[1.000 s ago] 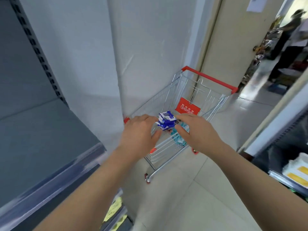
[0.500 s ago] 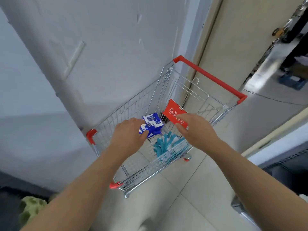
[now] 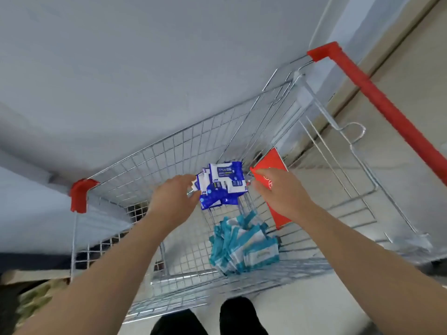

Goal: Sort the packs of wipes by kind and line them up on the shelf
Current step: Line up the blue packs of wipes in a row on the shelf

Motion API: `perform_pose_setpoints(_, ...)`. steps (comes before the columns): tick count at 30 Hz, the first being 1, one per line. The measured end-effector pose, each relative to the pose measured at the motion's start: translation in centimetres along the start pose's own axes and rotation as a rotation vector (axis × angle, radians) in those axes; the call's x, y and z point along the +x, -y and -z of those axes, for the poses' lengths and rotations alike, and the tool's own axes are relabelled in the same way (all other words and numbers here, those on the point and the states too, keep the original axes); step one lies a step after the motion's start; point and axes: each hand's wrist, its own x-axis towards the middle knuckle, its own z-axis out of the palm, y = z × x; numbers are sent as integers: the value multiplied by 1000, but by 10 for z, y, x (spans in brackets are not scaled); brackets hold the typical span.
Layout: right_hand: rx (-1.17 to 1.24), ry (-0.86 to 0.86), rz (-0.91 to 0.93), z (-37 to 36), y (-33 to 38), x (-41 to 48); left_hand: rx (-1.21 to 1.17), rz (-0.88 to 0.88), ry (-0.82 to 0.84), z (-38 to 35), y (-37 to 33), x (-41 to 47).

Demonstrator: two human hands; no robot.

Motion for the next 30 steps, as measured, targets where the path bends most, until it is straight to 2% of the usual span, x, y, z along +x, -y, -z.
perform_pose_setpoints(7,127,142,-43,-104,-68,124,-123,163,74,-95,30,96)
perform_pose_setpoints(15,242,262,-121,-205,-111,214,-254,254,122,-174,57,185)
perform_pose_setpoints(18,296,314,-149,-222,-117,227,-264,253,131,-191,58,202)
perform_pose_setpoints(21,367,280,-121,-233,-119,227,-310,291,110,-198,55,215)
perform_pose_setpoints(24,456,227,-78,-239,-120,219,-489,390,74,-202,59,224)
perform_pose_setpoints(26,504,260,-77,-239,-122,215,-588,451,50,-202,62,224)
perform_pose_setpoints(28,549,325,-104,-237,-125,212,-688,492,39,-200,64,223)
perform_pose_setpoints(30,585,285,-156,-234,-131,210,-754,494,47,-197,68,218)
